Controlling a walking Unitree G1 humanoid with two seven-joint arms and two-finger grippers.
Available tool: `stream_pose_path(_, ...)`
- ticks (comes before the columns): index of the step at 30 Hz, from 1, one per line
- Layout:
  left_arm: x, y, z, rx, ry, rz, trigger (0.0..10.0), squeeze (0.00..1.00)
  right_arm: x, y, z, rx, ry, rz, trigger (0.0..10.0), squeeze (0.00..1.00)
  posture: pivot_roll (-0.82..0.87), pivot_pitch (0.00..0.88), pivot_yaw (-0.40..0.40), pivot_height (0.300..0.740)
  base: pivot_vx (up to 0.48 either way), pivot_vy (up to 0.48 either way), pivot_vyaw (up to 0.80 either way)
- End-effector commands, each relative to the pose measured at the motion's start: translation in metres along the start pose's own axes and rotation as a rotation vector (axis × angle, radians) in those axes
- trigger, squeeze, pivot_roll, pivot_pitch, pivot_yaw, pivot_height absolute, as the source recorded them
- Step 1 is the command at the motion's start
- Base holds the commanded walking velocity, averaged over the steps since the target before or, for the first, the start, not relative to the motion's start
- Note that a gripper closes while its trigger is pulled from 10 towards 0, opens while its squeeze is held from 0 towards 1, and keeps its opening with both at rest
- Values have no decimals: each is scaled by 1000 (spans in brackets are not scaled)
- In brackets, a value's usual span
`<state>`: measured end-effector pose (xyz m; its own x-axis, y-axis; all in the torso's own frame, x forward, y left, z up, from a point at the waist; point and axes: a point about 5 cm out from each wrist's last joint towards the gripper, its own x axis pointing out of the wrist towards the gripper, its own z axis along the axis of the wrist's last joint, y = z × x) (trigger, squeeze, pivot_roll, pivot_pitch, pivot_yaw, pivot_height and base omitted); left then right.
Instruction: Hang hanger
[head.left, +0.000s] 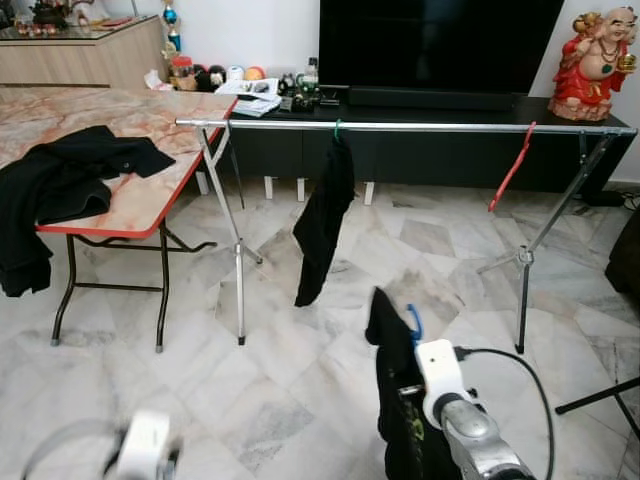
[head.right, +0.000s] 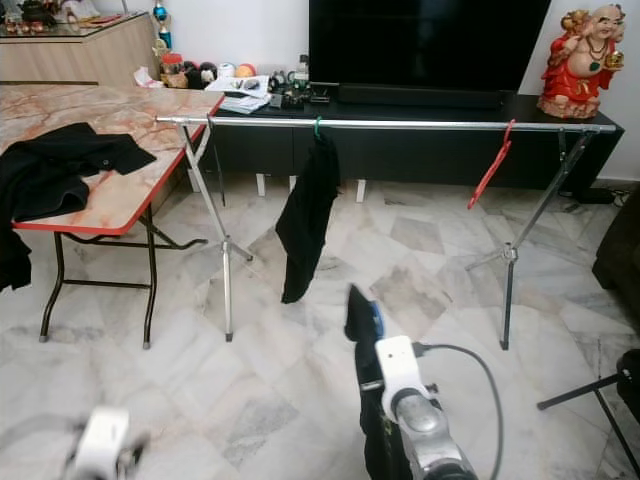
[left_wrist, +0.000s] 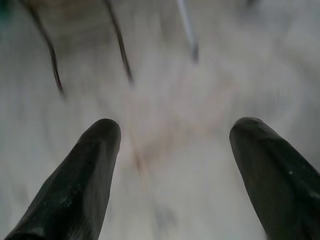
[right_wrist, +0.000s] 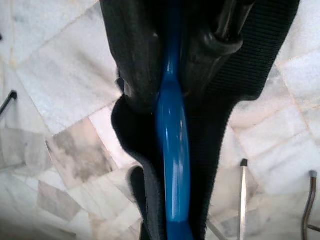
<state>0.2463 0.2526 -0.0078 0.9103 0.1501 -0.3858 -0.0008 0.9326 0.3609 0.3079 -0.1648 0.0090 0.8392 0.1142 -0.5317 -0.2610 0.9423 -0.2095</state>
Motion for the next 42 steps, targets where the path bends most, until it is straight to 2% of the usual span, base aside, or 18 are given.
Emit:
stream_pose_path(1, -5, -10, -10, 26, 33, -61, 10000, 0, 1, -4, 8, -39, -19, 10, 10000, 0, 236, 0, 1, 740, 0, 0, 0)
stream_pose_path(4, -1, -19, 9, 91, -59, -169, 10000, 0, 2, -1, 10, -123, -26, 63, 10000, 0, 234, 0, 8, 740, 0, 0, 0)
stream_pose_path(10, 0, -27, 18, 173, -90, -275, 10000, 0, 1, -1, 14, -187, -39, 113, 10000, 0, 232, 0, 9, 740, 0, 0, 0)
stream_pose_path(11, 1, -30, 23, 230, -100, -333, 10000, 0, 1, 0, 16, -226, -48, 157, 10000, 0, 231, 0, 8, 740, 0, 0, 0)
stream_pose_path(15, 1, -34, 27, 291, -107, -402, 10000, 0, 0, 0, 19, -247, -56, 211, 10000, 0, 230, 0, 9, 740, 0, 0, 0)
stream_pose_path(17, 2, -36, 30, 359, -113, -454, 10000, 0, -1, -1, 21, -290, -68, 259, 10000, 0, 228, 0, 9, 740, 0, 0, 0)
stream_pose_path(21, 2, -38, 33, 381, -116, -484, 10000, 0, -3, -1, 23, -326, -82, 334, 10000, 0, 222, 0, 10, 740, 0, 0, 0)
stream_pose_path(27, 3, -41, 38, 472, -112, -563, 10000, 0, -8, -2, 22, -422, -80, 451, 10000, 0, 218, 0, 7, 740, 0, 0, 0)
stream_pose_path(31, 2, -41, 36, 529, -99, -603, 10000, 0, -9, -5, 23, -462, -76, 475, 10000, 0, 217, 0, 6, 740, 0, 0, 0)
stream_pose_path(33, 0, -41, 33, 569, -81, -641, 10000, 0, -11, -10, 26, -517, -69, 500, 10000, 0, 222, 0, 2, 740, 0, 0, 0)
stream_pose_path(38, 0, -41, 33, 606, -77, -660, 10000, 0, -12, -14, 29, -540, -68, 511, 10000, 0, 225, 0, -2, 740, 0, 0, 0)
stream_pose_path(39, 0, -42, 34, 634, -74, -677, 10000, 0, -13, -13, 30, -560, -65, 554, 10000, 0, 234, 0, -3, 740, 0, 0, 0)
stream_pose_path(42, 1, -43, 36, 649, -76, -688, 10000, 0, -15, -11, 31, -589, -66, 596, 10000, 0, 234, 0, -3, 740, 0, 0, 0)
